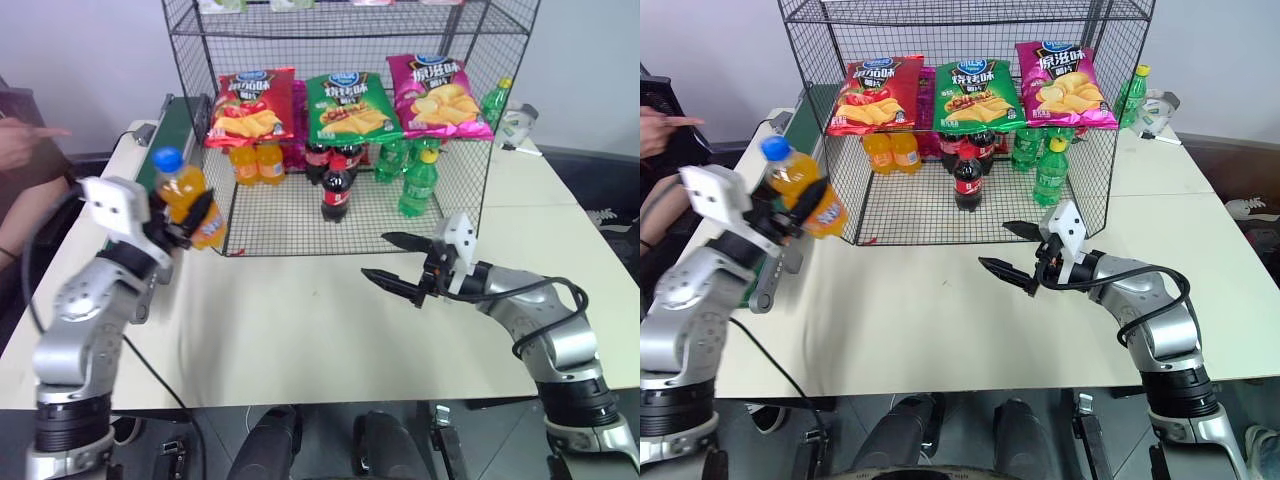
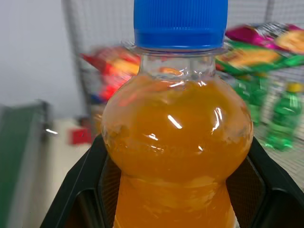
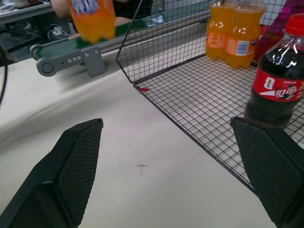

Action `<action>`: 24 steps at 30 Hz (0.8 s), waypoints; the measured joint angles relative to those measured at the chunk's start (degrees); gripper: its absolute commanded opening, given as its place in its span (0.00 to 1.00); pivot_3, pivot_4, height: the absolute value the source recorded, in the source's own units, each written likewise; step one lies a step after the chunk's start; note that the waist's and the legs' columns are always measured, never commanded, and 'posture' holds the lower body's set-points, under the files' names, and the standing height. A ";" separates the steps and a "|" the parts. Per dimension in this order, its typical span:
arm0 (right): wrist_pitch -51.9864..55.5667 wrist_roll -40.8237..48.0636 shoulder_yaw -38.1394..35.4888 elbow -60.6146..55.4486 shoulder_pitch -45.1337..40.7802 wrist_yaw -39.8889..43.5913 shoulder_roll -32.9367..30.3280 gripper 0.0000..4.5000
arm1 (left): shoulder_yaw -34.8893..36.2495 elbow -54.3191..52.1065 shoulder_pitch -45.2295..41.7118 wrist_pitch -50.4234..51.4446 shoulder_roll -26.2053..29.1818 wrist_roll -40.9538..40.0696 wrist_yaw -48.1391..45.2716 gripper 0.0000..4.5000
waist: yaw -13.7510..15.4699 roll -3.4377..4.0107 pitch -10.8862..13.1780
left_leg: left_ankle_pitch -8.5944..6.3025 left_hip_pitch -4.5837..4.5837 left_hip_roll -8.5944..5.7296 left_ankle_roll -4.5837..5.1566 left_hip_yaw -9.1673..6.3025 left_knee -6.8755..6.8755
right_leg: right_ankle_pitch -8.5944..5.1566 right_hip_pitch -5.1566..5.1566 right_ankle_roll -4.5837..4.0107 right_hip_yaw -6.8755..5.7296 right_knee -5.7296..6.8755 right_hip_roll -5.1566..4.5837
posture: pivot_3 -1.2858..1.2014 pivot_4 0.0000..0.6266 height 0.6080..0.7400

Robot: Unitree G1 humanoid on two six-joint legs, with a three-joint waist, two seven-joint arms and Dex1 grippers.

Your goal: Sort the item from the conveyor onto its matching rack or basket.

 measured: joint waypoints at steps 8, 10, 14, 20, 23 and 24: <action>-0.75 -0.05 -0.59 -0.50 0.45 -1.91 0.16 1.00 | -5.81 25.86 -10.02 -11.66 -10.68 13.50 6.03 0.54 | -0.20 -0.06 0.02 | 0.01 -0.05 -0.04 0.01 0.02 -0.01 | 0.02 -0.08 0.05 -0.05 0.00 0.00 | 0.52 0.24 1.00; -0.95 -0.06 -0.67 -0.56 0.53 -2.32 0.20 1.00 | -5.67 31.48 -13.44 -14.93 -11.42 15.11 6.71 0.54 | -0.08 -0.06 0.02 | 0.01 -0.05 -0.04 0.00 0.00 0.00 | 0.02 -0.08 0.05 -0.08 0.04 0.01 | 0.52 0.24 1.00; -1.05 -0.07 -0.89 -1.20 1.03 -3.18 0.27 1.00 | -4.66 45.89 -21.31 -23.92 -14.07 16.17 6.99 0.54 | -0.04 -0.06 0.02 | 0.01 -0.05 -0.12 0.02 0.01 0.12 | 0.07 0.00 0.14 -0.09 0.03 0.00 | 0.52 0.24 1.00; -1.39 -0.07 -1.03 -1.58 1.13 -4.04 0.28 1.00 | -3.21 60.92 -27.34 -33.24 -15.05 17.46 8.02 0.54 | -0.36 -0.06 0.03 | 0.01 -0.05 -0.11 0.02 0.01 0.06 | 0.08 -0.05 0.17 -0.09 0.05 0.02 | 0.52 0.24 1.00; -1.46 -0.06 -1.08 -1.60 1.16 -4.18 0.28 1.00 | -3.01 65.46 -28.41 -35.11 -15.02 18.32 9.33 0.54 | -0.31 -0.06 0.03 | 0.01 -0.05 -0.12 0.02 0.01 0.09 | 0.08 -0.05 0.18 -0.09 0.09 0.05 | 0.52 0.24 1.00; -1.49 -0.06 -1.08 -1.61 1.17 -4.23 0.28 1.00 | -3.00 66.80 -28.55 -35.65 -15.01 18.59 9.59 0.54 | -0.27 -0.07 0.03 | 0.01 -0.05 -0.13 0.02 0.01 0.10 | 0.08 -0.04 0.18 -0.09 0.11 0.05 | 0.52 0.24 1.00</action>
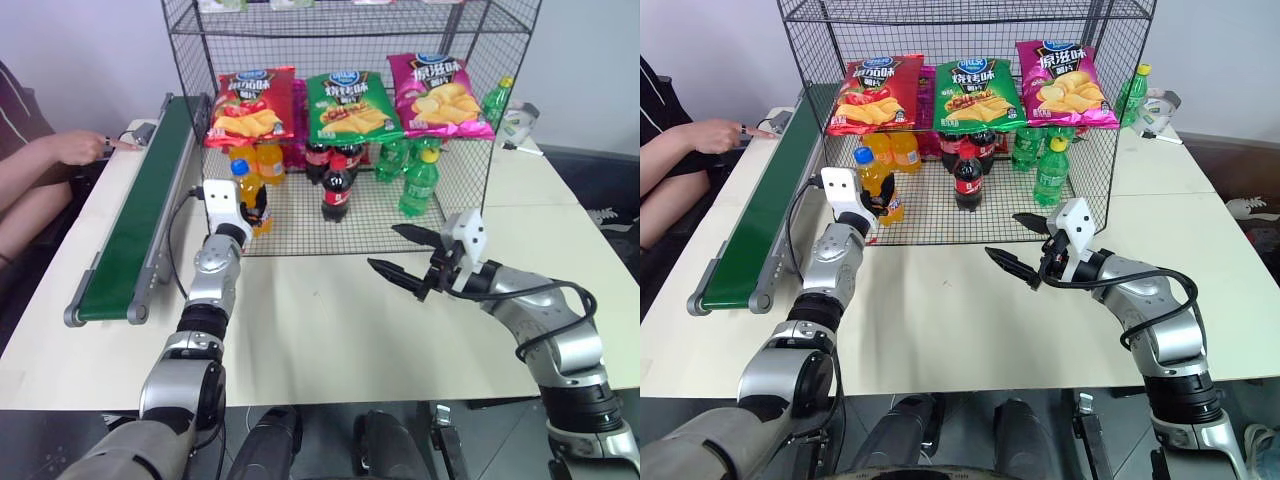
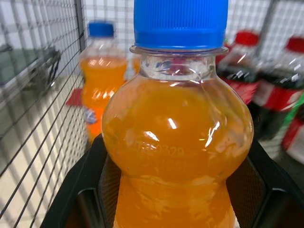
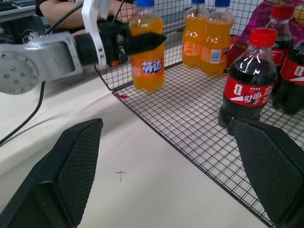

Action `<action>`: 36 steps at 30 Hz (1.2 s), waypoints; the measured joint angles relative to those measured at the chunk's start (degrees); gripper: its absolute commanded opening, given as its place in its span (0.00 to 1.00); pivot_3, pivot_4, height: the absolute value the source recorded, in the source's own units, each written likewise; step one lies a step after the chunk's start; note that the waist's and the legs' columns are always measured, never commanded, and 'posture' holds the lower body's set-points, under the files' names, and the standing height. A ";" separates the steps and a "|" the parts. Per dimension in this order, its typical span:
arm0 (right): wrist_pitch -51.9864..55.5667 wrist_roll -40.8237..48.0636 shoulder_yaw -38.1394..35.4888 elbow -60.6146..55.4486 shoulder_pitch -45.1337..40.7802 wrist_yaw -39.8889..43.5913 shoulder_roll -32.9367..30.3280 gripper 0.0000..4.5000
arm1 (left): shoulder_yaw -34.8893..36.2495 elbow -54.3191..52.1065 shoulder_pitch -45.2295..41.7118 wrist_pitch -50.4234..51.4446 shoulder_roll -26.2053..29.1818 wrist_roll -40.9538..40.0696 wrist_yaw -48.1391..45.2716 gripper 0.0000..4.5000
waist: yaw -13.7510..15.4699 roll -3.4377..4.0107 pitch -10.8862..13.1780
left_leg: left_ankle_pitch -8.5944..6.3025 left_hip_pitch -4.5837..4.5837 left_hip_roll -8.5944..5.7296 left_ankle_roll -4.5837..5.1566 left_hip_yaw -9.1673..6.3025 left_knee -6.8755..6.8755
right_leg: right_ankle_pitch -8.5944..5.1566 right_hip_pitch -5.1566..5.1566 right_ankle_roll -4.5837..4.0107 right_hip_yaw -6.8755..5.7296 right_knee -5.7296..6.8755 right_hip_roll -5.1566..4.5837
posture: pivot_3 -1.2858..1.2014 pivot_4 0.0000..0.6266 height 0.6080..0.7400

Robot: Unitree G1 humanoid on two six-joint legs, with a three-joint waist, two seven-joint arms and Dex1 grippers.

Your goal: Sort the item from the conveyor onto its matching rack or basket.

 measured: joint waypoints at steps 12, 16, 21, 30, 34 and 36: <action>-0.40 -0.01 0.04 -0.01 -0.02 -0.18 0.02 1.00 | 0.73 8.28 -2.54 -5.49 -0.53 1.73 -1.70 0.54 | 0.16 -0.01 0.00 | 0.00 0.00 -0.02 0.00 -0.01 0.04 | 0.01 0.01 0.02 -0.02 0.05 0.00 | 0.52 0.24 1.00; -0.40 -0.01 0.10 -0.01 -0.04 -0.18 0.06 1.00 | 1.50 8.75 -2.74 -6.01 -1.15 1.07 -4.23 0.54 | 0.08 -0.01 0.00 | 0.00 0.01 -0.02 0.00 -0.01 0.03 | 0.01 0.00 0.02 -0.02 0.06 0.00 | 0.52 0.24 1.00; -0.40 -0.01 0.13 -0.03 -0.03 -0.21 0.10 1.00 | 2.09 8.76 -2.94 -6.73 -1.24 0.64 -5.62 0.99 | 0.03 -0.01 0.00 | 0.00 0.01 -0.01 0.00 0.00 0.03 | 0.01 0.00 0.02 -0.01 0.07 0.01 | 0.52 0.24 1.00; -0.40 0.00 0.22 -0.56 0.41 -0.34 0.15 1.00 | 2.06 -3.21 3.79 -4.49 -1.00 -0.24 -7.88 0.99 | -0.16 0.00 0.00 | 0.01 0.02 0.00 0.00 -0.01 0.02 | 0.01 -0.01 0.01 0.02 0.10 0.00 | 0.52 0.24 1.00; -0.39 0.04 0.17 -0.84 0.95 -0.56 0.14 1.00 | 1.81 -15.02 10.35 1.35 0.21 -0.46 -7.37 0.99 | -0.26 0.01 -0.01 | 0.01 0.03 0.01 -0.01 -0.01 0.02 | 0.01 -0.01 0.01 0.04 0.11 0.00 | 0.52 0.24 1.00; -0.39 0.05 0.19 -0.85 1.20 -0.58 0.13 1.00 | 1.62 -21.65 13.39 5.02 0.77 -0.60 -7.36 0.99 | -0.26 0.01 -0.01 | 0.01 0.03 0.01 0.00 -0.01 0.03 | 0.01 -0.01 0.01 0.04 0.12 0.00 | 0.52 0.24 1.00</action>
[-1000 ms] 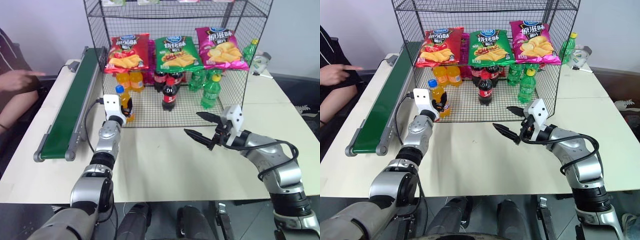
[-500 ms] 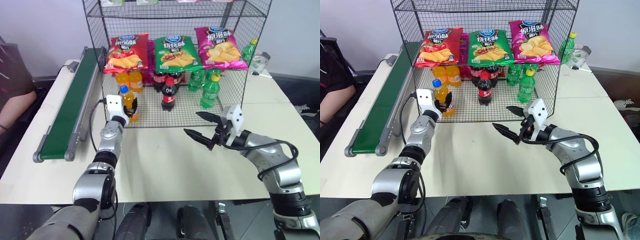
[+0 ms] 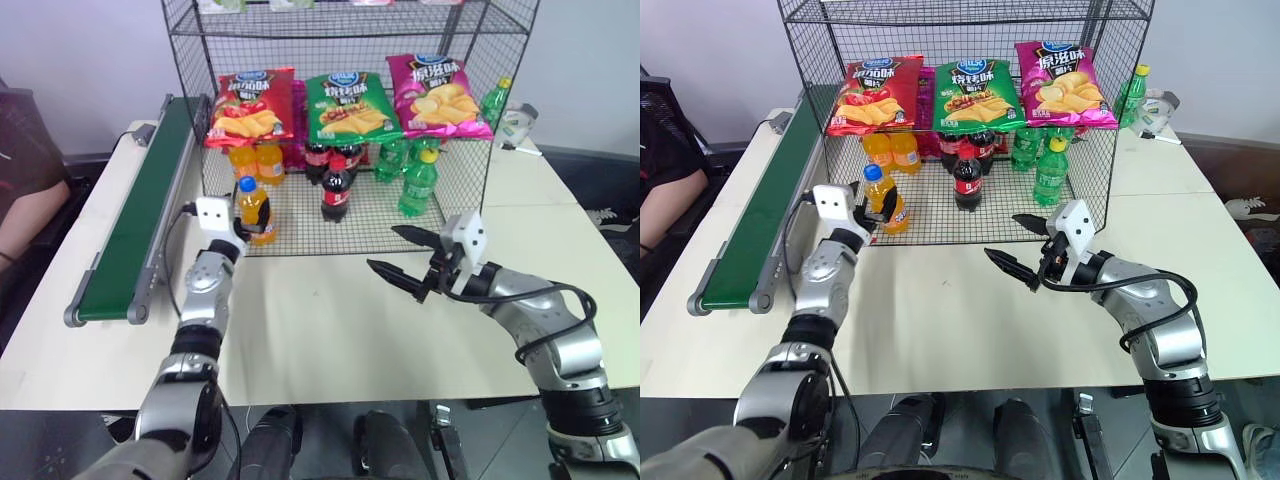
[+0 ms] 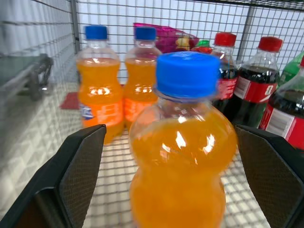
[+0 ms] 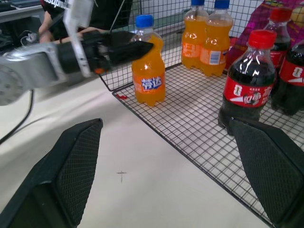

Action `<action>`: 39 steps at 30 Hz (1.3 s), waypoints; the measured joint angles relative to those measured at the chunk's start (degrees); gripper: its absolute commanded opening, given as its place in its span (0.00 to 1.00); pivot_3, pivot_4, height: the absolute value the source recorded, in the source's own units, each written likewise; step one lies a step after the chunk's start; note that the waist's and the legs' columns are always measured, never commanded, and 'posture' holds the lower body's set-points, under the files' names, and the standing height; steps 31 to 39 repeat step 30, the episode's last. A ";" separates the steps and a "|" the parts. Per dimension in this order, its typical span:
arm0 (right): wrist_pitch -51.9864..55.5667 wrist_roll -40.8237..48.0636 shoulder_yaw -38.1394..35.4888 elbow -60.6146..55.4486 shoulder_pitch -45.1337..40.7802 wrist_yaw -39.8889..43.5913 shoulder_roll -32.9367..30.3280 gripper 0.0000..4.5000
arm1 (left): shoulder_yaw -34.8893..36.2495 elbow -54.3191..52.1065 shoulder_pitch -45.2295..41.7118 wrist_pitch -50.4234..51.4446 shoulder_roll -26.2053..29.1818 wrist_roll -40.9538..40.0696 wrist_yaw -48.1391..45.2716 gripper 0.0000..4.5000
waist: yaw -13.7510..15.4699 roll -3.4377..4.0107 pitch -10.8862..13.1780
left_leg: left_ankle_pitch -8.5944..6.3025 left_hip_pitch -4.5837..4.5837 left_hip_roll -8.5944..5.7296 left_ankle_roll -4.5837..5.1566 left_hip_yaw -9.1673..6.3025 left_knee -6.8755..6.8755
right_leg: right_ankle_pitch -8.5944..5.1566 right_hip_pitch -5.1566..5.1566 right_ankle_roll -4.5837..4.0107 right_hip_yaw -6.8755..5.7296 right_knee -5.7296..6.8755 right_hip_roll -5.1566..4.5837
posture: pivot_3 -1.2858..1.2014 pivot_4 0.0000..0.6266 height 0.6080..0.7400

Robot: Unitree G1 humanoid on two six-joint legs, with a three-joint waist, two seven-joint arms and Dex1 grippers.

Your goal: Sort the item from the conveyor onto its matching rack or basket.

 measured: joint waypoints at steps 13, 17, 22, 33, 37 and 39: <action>-0.02 -0.02 0.19 0.25 -1.14 1.25 0.00 1.00 | 0.17 -18.99 5.51 13.08 3.28 -2.72 -2.95 0.99 | 0.38 0.03 -0.02 | 0.00 0.03 0.00 0.00 0.00 0.02 | -0.01 0.04 -0.01 0.00 0.00 -0.01 | 0.52 0.24 1.00; 0.01 -0.01 -0.38 0.22 -0.93 1.50 -0.74 1.00 | 0.29 -26.35 8.47 21.45 9.22 -8.05 -9.43 0.99 | -0.15 0.05 -0.02 | 0.00 0.02 0.06 0.00 0.02 -0.04 | -0.01 -0.03 -0.02 0.04 -0.01 -0.03 | 0.52 0.24 1.00; 0.23 0.05 -3.07 0.24 0.55 2.08 -3.57 1.00 | 2.65 -34.63 14.80 32.05 21.42 -13.03 -17.04 0.99 | -0.55 0.10 -0.03 | -0.01 0.03 0.07 -0.01 0.01 -0.09 | -0.02 -0.02 -0.04 0.06 -0.02 -0.06 | 0.52 0.24 1.00; 0.05 -0.02 -4.94 1.81 1.62 3.60 -5.67 1.00 | 10.08 -40.88 25.32 40.86 29.65 -17.70 -20.96 0.99 | -0.72 0.13 -0.02 | -0.03 0.03 0.09 0.00 0.00 -0.13 | -0.12 0.00 -0.23 0.13 -0.11 -0.11 | 0.52 0.24 1.00; 0.05 -0.02 -4.94 1.81 1.62 3.60 -5.67 1.00 | 10.08 -40.88 25.32 40.86 29.65 -17.70 -20.96 0.99 | -0.72 0.13 -0.02 | -0.03 0.03 0.09 0.00 0.00 -0.13 | -0.12 0.00 -0.23 0.13 -0.11 -0.11 | 0.52 0.24 1.00; 0.05 -0.02 -4.94 1.81 1.62 3.60 -5.67 1.00 | 10.08 -40.88 25.32 40.86 29.65 -17.70 -20.96 0.99 | -0.72 0.13 -0.02 | -0.03 0.03 0.09 0.00 0.00 -0.13 | -0.12 0.00 -0.23 0.13 -0.11 -0.11 | 0.52 0.24 1.00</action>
